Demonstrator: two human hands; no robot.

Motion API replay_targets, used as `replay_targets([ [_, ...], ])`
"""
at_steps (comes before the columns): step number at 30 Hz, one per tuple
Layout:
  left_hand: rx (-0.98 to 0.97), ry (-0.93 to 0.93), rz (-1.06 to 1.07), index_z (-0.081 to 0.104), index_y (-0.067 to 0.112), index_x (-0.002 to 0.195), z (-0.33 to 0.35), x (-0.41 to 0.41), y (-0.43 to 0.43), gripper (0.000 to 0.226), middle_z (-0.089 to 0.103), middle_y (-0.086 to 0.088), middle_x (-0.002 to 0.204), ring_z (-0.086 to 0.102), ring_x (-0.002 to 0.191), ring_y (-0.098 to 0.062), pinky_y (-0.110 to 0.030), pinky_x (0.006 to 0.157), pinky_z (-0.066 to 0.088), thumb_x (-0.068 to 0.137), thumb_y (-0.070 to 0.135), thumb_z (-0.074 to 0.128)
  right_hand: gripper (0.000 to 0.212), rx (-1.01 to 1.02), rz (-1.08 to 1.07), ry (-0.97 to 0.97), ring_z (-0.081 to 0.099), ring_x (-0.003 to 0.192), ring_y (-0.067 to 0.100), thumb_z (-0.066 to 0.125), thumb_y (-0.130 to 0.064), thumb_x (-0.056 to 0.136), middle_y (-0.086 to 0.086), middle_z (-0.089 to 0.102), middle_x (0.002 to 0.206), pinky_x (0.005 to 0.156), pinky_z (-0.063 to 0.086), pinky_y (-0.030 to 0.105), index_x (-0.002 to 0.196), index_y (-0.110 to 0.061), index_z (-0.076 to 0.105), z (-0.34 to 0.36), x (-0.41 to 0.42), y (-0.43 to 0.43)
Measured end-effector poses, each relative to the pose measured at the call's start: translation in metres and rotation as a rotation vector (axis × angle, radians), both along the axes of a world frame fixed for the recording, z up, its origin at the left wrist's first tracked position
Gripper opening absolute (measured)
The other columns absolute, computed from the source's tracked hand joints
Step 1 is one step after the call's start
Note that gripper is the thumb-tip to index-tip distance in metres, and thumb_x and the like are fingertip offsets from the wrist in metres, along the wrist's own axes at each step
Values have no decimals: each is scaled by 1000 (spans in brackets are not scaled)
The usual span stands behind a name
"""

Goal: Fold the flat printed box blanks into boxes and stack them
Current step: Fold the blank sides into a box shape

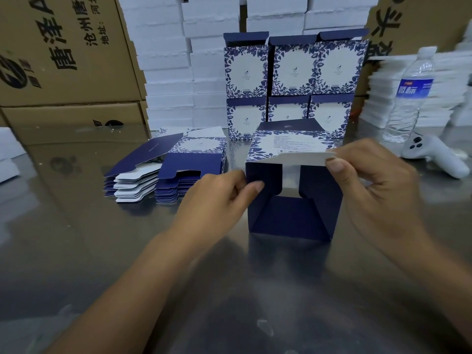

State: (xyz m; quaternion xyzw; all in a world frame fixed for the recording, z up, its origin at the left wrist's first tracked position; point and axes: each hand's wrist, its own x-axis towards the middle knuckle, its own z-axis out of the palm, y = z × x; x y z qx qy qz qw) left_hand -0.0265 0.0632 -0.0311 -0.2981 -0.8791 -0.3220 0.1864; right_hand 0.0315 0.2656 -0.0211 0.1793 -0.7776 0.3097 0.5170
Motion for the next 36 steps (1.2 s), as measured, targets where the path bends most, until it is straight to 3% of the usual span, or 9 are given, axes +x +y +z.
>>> replay_targets([
  [3,-154,-62,2,42,24,59,-5,-1,-4,39,49,5,54,47,58,-20,-35,56,37,91,46,50,32,2,-5,-2,47,72,8,49,-26,93,1,54,76,70,34,6,81,-3,68,0,0,0],
  [8,-127,10,22,33,24,55,-10,-1,0,45,42,2,50,42,56,-25,-35,52,29,92,41,52,32,-18,-6,-6,48,73,6,50,-27,93,-1,55,76,70,34,6,82,-4,69,0,-1,1],
  [14,-125,25,27,32,23,54,-12,-1,1,46,40,4,48,41,51,-17,-32,50,23,91,40,54,34,-9,-14,5,48,73,7,49,-28,93,-1,54,76,69,35,7,82,-3,69,0,-1,1],
  [19,-92,-75,23,41,22,57,-13,-3,0,41,44,6,49,43,52,-15,-30,51,31,89,46,52,33,-10,-15,3,48,73,7,49,-26,93,0,54,75,68,35,8,81,-3,69,0,-1,1],
  [23,-212,-138,17,49,18,68,-15,-3,0,35,53,5,60,52,64,-20,-35,61,43,91,45,51,31,-7,-12,-5,47,72,6,49,-25,93,-2,53,75,68,34,6,81,-4,69,0,-1,1],
  [28,-209,-116,22,45,18,65,-15,-3,1,35,47,5,56,47,62,-22,-34,57,36,91,39,55,31,-2,-13,-4,47,73,6,49,-25,93,-2,53,76,69,34,6,82,-3,69,0,-1,1],
  [32,-211,-153,28,44,21,62,-14,-4,0,36,46,7,54,44,55,-12,-30,53,32,90,43,55,32,3,-20,-3,47,73,7,49,-25,93,-2,54,77,69,34,7,81,-3,69,-1,-1,1],
  [36,-359,-159,56,44,25,65,-17,-6,-1,35,48,10,60,46,61,-13,-28,52,31,87,50,55,31,6,-20,2,47,74,7,50,-24,93,-2,54,77,69,34,7,81,-3,68,0,-2,1],
])
